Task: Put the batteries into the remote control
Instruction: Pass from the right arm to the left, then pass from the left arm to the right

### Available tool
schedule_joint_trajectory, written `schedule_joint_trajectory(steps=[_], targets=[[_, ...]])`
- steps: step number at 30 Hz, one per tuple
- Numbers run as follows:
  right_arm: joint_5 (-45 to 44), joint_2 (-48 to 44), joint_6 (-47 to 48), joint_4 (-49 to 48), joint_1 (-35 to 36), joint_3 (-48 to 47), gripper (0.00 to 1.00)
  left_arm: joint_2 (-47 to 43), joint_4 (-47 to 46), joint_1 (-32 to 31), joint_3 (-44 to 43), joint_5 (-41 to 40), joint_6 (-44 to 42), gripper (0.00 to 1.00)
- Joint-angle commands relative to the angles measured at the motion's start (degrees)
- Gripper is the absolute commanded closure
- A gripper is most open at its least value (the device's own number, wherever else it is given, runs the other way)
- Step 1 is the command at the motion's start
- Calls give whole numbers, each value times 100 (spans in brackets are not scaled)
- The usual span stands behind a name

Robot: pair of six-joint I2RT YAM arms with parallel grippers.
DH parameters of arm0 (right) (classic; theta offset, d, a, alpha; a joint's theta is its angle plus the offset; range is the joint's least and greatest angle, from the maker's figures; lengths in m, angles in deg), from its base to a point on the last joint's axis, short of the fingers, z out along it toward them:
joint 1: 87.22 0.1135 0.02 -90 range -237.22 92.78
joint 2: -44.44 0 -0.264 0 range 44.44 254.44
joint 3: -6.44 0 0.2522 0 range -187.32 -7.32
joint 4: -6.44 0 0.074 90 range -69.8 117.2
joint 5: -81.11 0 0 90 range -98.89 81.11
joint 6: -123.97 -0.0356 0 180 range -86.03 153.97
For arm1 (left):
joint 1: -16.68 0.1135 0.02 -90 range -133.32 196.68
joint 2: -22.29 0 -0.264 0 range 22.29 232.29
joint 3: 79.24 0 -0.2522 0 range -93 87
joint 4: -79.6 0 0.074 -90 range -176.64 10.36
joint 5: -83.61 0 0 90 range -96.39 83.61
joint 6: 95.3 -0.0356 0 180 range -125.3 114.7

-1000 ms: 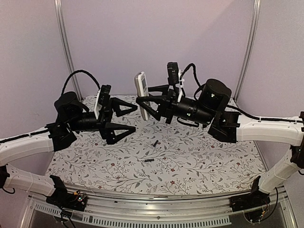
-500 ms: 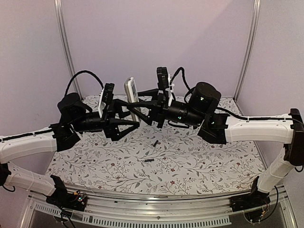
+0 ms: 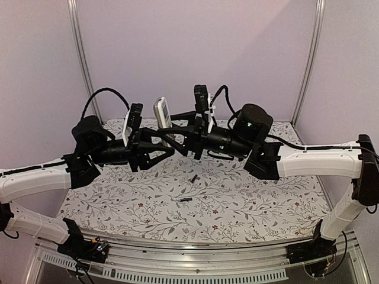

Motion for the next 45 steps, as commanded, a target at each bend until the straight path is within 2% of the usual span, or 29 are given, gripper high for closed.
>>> schedule_joint_trajectory(steps=[1, 3, 5, 7, 9, 11, 12, 15, 17, 19, 27, 32, 35, 39, 42, 45], targets=[[105, 65, -124, -113, 67, -102, 85, -81, -50, -61, 46, -108, -208, 80], [-5, -32, -37, -97, 67, 0, 81, -133, 23, -56, 47, -231, -314, 89], [-176, -145, 43, -52, 67, 131, 67, -180, 127, -63, 38, -389, -446, 96], [-369, -317, 118, 56, 67, 207, 44, -202, 253, -65, 9, -589, -564, 98], [-661, -477, 188, 329, 67, 216, 16, -197, 362, -63, -33, -849, -628, 99], [-976, -638, 287, 659, 67, 197, 2, -159, 451, -70, -68, -1268, -613, 100], [-1147, -784, 335, 798, 67, 195, 1, -127, 523, -90, -100, -1609, -601, 100], [-1897, -1096, 398, 1163, 66, 247, 1, 6, 881, -206, -261, -3287, -465, 100], [-2627, -1271, 341, 1458, 67, 263, 5, 112, 1140, -280, -365, -4300, -303, 100], [-3036, -1279, 268, 1635, 62, 231, 12, 199, 1333, -337, -459, -4854, -243, 100], [-2766, -280, 142, 2212, 98, -776, 24, 193, 1277, -395, -417, -4916, -328, 100], [-2557, 370, 212, 2640, 102, -1479, 27, 178, 1273, -425, -410, -4845, -533, 100], [-2563, 425, 219, 2680, 102, -1538, 27, 208, 1375, -464, -464, -5083, -1088, 100], [-2827, 161, 219, 3007, 102, -1475, 26, 173, 1492, -470, -473, -5631, -2310, 100], [-3118, -122, 132, 3684, 102, -1581, 22, 140, 1613, -468, -455, -5909, -3130, 100], [-3335, -222, -99, 4617, 102, -1931, 19, 143, 1739, -467, -461, -5912, -3570, 100]])
